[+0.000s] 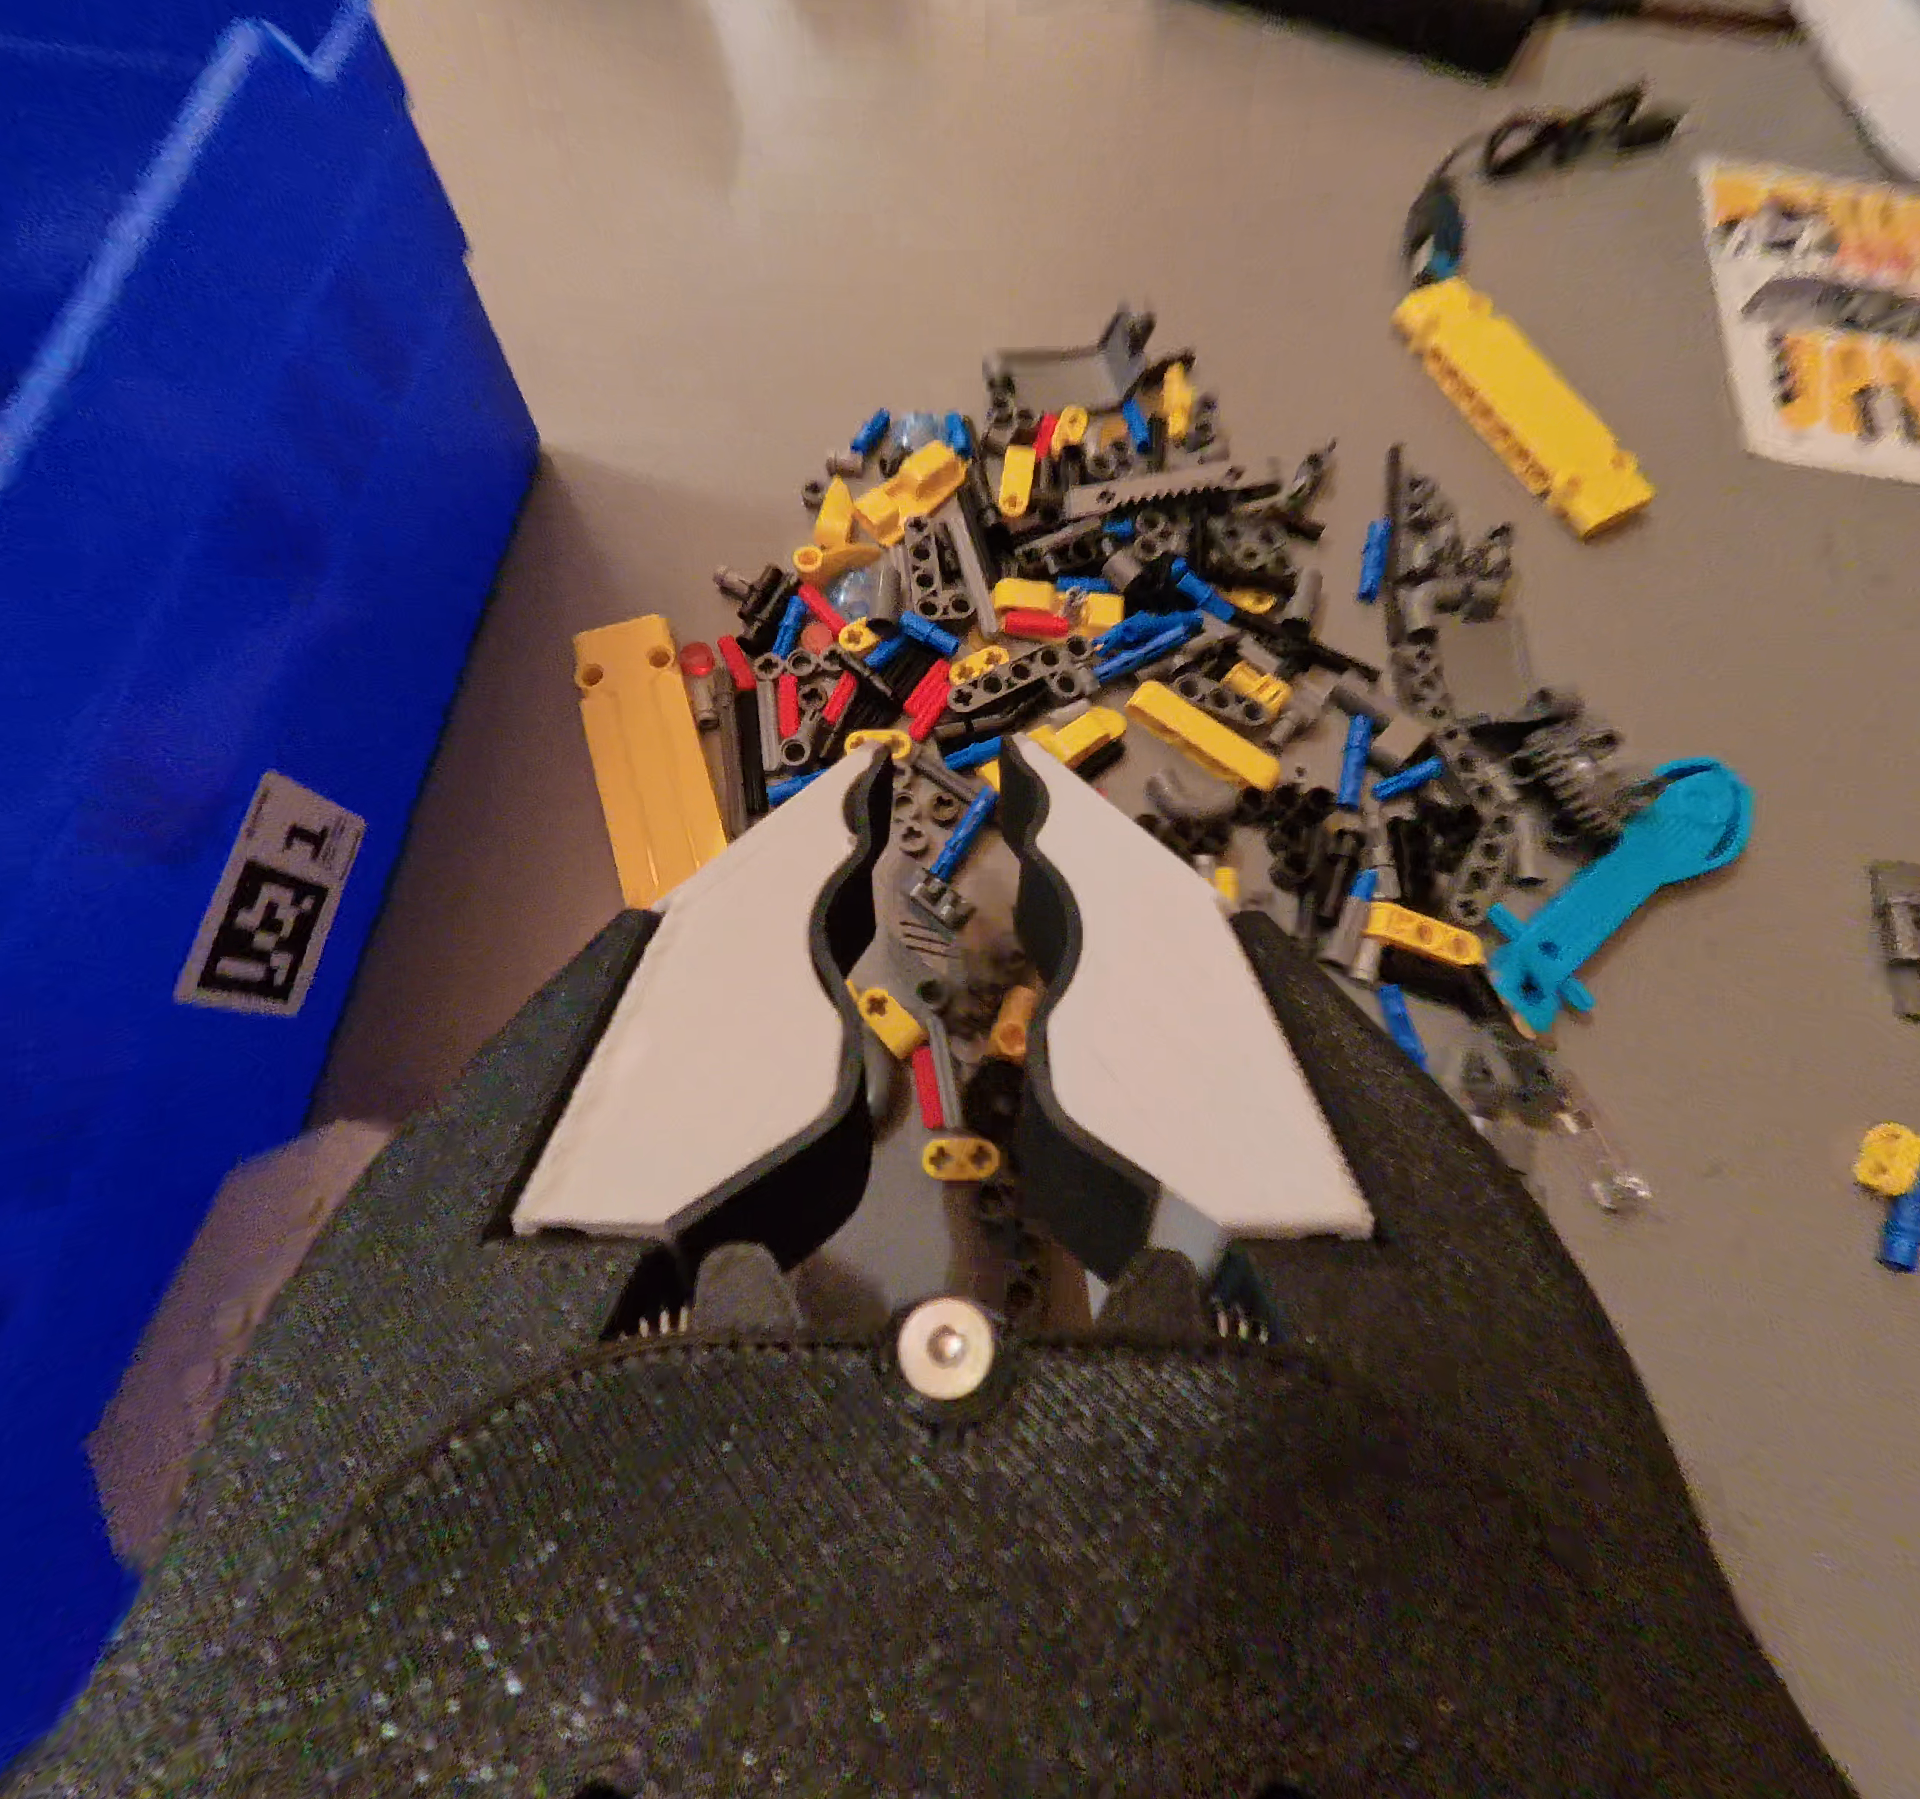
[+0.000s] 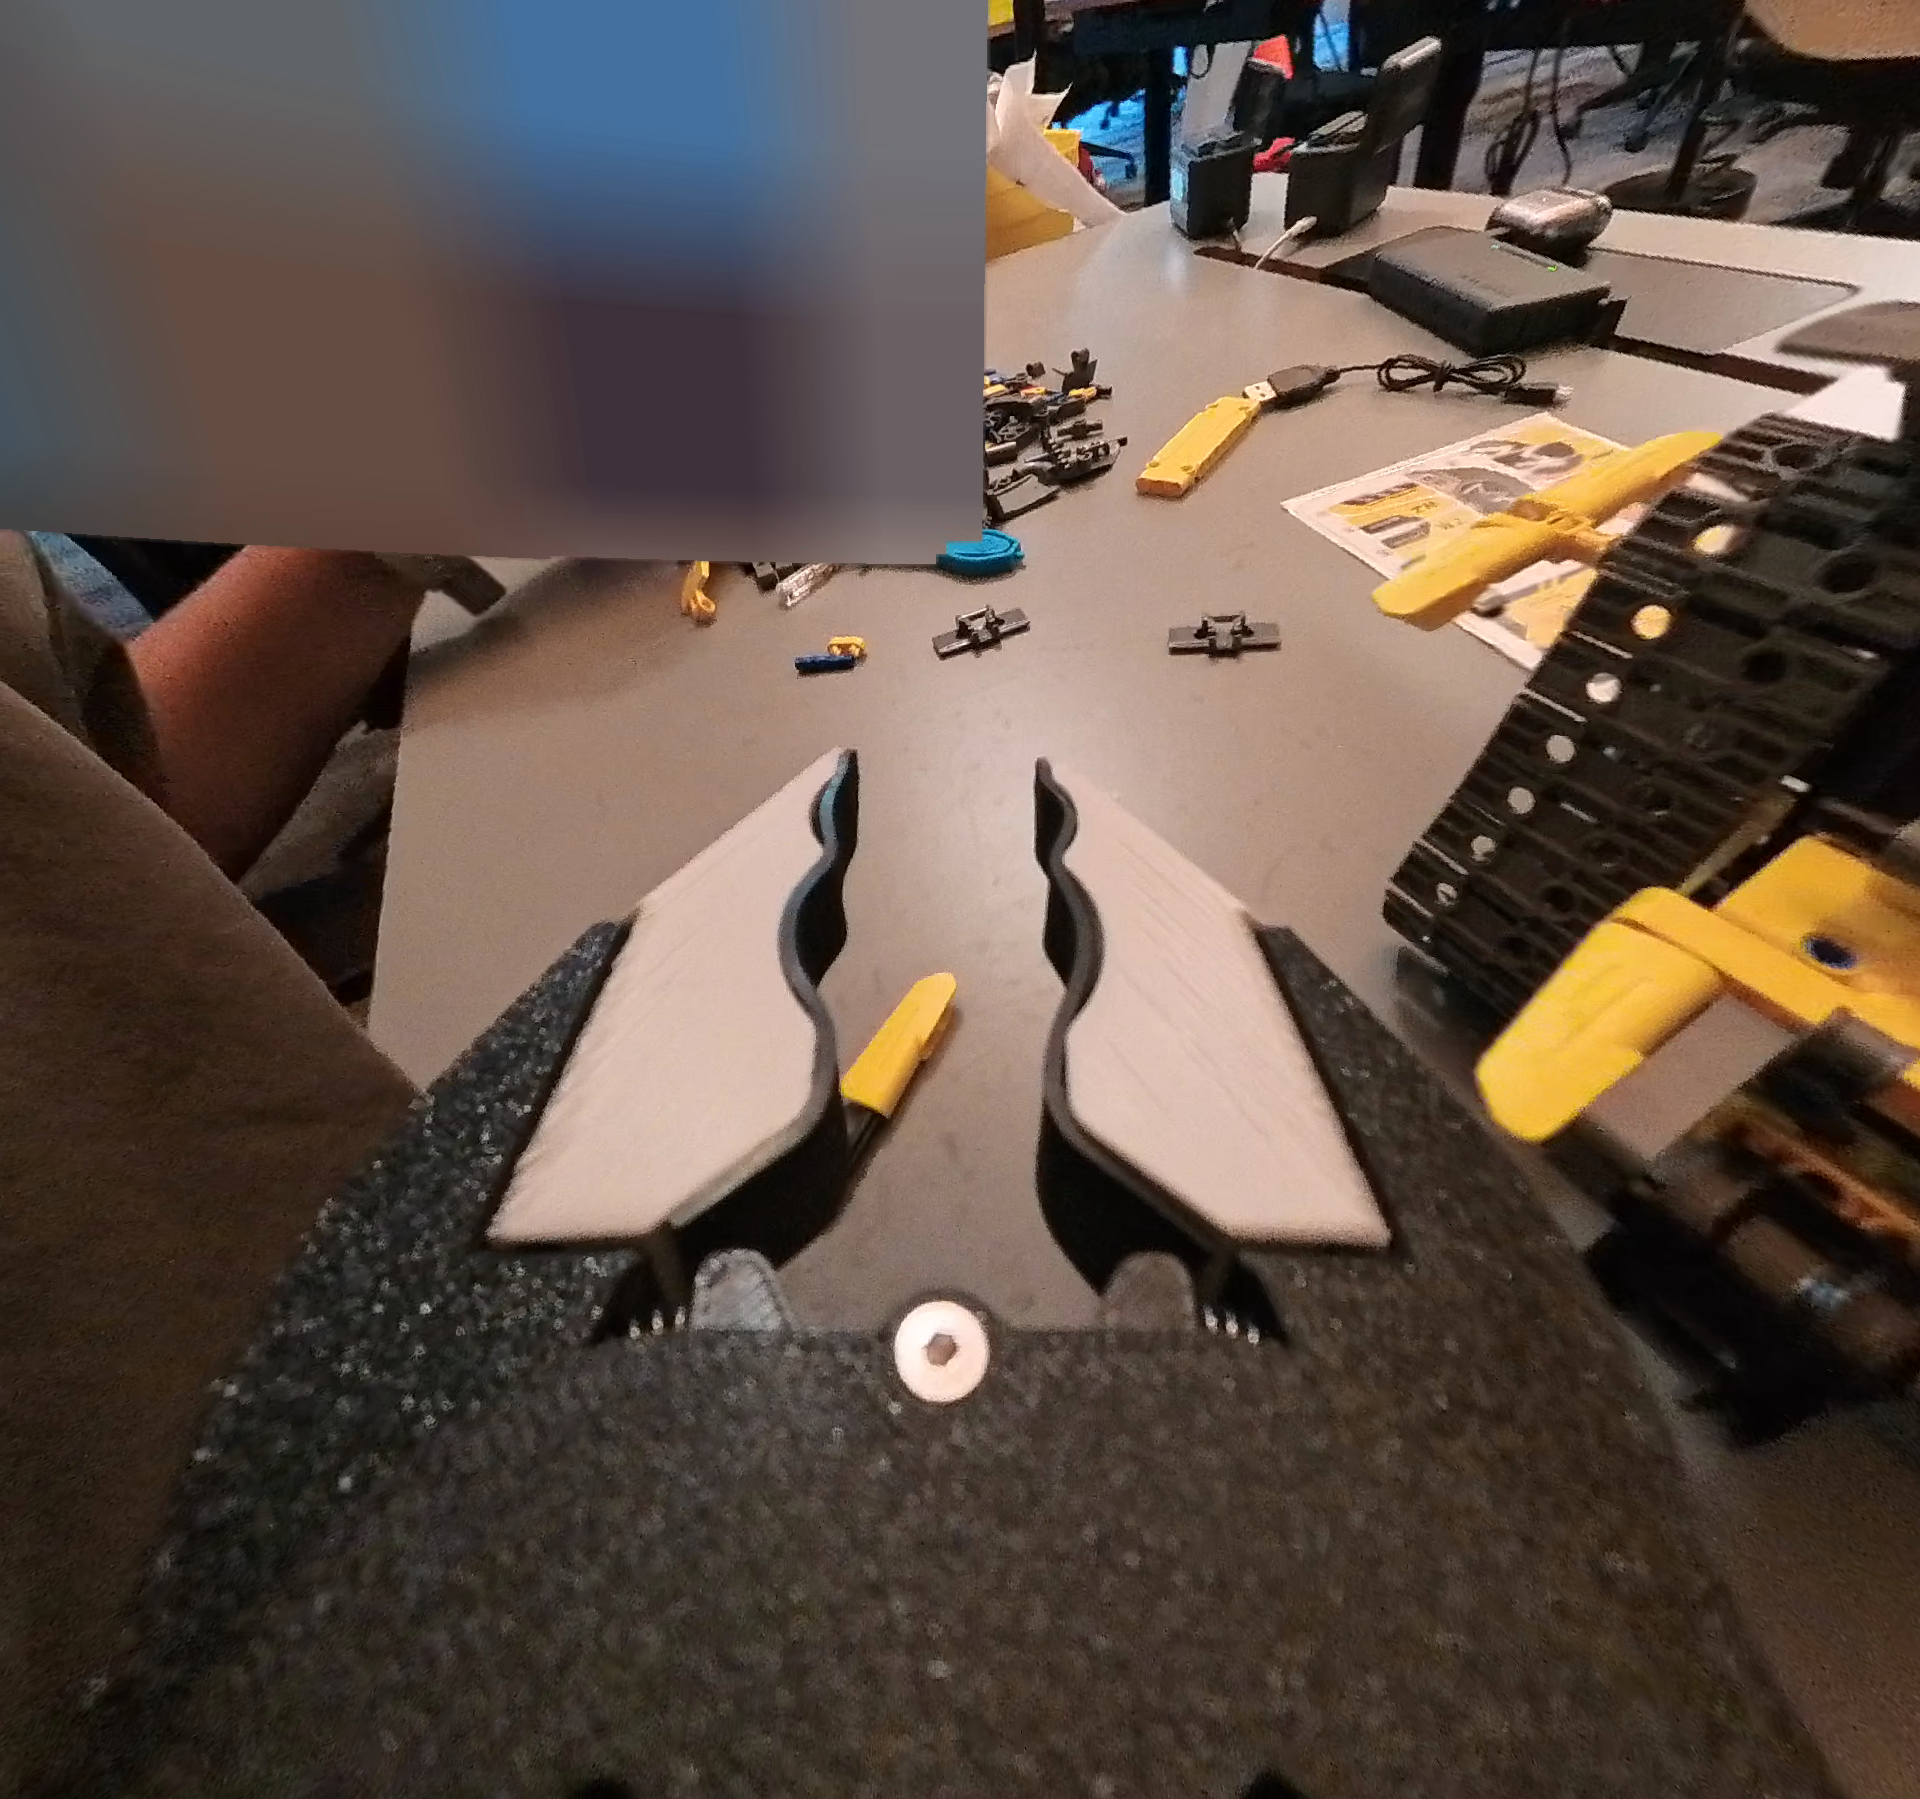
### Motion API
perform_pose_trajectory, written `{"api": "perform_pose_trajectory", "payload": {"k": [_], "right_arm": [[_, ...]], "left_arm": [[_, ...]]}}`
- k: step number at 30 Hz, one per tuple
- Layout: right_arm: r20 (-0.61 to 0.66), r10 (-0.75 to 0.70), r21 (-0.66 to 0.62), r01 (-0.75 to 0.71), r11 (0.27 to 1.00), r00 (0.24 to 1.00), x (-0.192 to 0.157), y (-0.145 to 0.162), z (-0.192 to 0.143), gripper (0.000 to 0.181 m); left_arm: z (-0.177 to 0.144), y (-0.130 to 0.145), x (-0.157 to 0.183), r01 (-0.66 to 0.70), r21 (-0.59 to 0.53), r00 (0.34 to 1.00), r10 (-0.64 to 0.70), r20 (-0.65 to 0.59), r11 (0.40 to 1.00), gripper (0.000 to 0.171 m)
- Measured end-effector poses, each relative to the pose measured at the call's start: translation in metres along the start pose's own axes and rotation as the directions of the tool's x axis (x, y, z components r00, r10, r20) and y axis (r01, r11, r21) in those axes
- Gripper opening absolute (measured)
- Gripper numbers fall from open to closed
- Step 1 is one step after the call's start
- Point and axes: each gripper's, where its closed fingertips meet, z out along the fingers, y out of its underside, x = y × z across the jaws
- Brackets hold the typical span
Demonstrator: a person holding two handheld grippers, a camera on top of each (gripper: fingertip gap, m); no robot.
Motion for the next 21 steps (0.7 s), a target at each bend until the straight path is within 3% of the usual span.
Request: {"api": "perform_pose_trajectory", "payload": {"k": [3,10,21], "right_arm": [[-0.003,0.011,0.024,-0.011,1.0,1.0,0.002,-0.003,-0.003,0.034],[0.001,0.026,0.027,-0.026,0.999,1.0,0.003,-0.003,-0.003,0.034],[0.015,0.084,0.034,-0.084,0.996,0.996,0.008,-0.004,-0.004,0.034]], "left_arm": [[0.022,0.011,-0.007,0.001,-0.131,1.0,-0.004,-0.023,0.991,0.018],[0.027,0.006,-0.018,-0.025,-0.169,0.999,0.031,0.037,0.985,0.016],[0.035,0.014,-0.021,-0.071,-0.287,0.997,0.08,0.02,0.955,0.012]]}}
